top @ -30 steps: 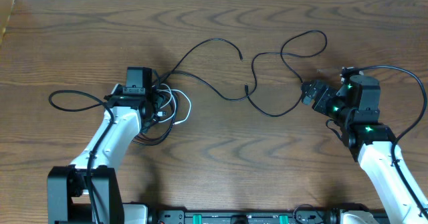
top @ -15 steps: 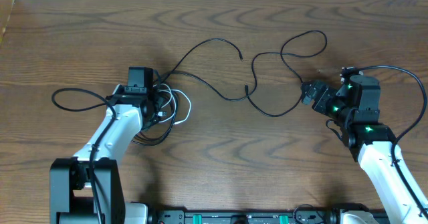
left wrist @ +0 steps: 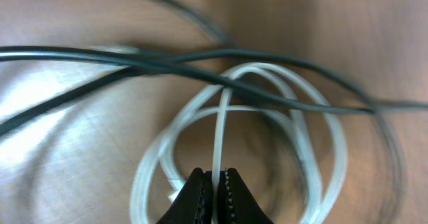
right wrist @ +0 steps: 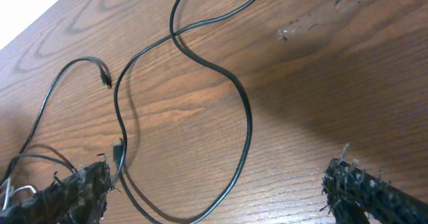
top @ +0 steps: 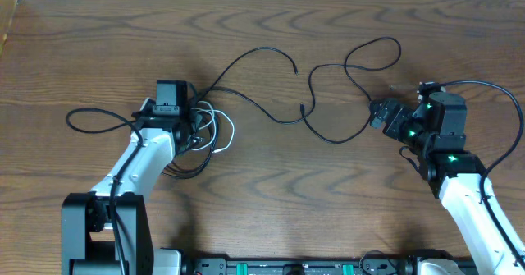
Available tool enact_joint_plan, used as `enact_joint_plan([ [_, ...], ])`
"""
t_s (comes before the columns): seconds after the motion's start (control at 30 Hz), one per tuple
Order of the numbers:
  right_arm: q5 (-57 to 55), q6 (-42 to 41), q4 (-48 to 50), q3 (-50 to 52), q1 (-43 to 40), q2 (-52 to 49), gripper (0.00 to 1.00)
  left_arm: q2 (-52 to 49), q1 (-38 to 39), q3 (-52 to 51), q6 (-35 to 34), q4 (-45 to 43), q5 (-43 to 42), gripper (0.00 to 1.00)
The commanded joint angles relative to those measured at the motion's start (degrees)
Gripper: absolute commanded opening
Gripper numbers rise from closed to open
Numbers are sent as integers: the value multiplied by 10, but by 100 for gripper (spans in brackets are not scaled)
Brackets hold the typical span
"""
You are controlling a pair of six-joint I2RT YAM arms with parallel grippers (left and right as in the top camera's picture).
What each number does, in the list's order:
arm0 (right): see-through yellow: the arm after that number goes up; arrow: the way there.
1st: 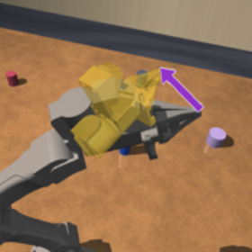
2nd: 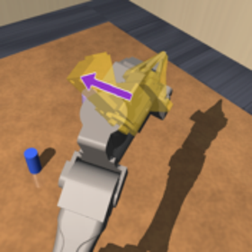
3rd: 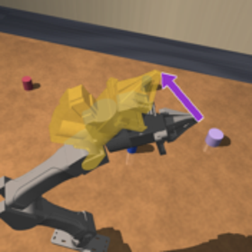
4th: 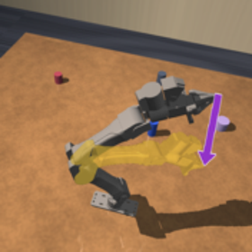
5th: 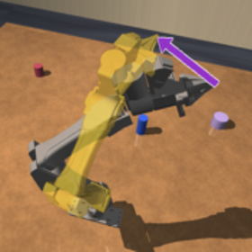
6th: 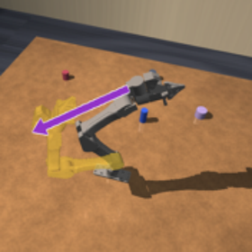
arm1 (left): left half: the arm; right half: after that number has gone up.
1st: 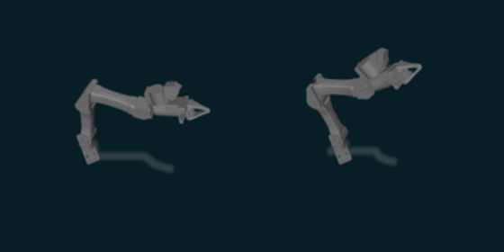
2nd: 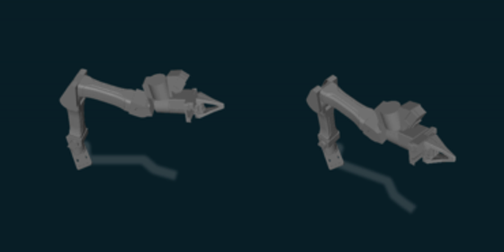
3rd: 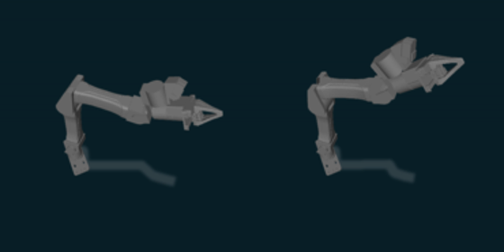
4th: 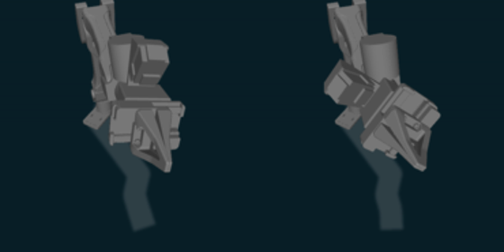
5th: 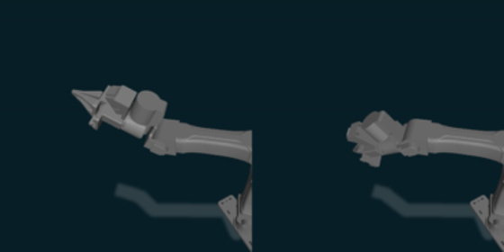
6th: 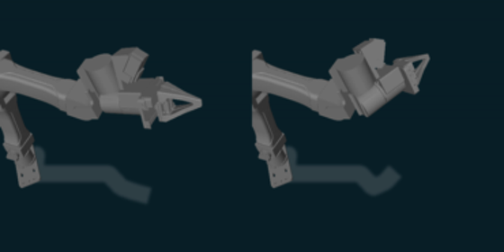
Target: Untangle cables
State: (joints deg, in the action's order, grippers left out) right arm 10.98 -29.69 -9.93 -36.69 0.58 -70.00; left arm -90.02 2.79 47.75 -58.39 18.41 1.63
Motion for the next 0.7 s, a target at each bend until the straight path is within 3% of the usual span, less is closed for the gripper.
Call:
enact_joint_plan([
  [0.0, 13, 6, 4, -3, -1, 2, 99, 1, 2, -6, 90, -63, -110, 7],
  [0.13, 56, 21, 27, -3, -1, 2, 99, 28, 2, -6, 169, -193, -295, 7],
  [0.3, 193, 94, 87, -3, 0, 2, 99, 75, 2, -6, 150, -381, -507, 7],
  [0.43, 293, 136, 138, -3, 14, 2, 99, 123, 2, -6, 81, -482, -563, 7],
  [0.67, 364, 171, 224, -3, 70, 2, 99, 205, 2, -6, 41, -498, -565, 8],
])
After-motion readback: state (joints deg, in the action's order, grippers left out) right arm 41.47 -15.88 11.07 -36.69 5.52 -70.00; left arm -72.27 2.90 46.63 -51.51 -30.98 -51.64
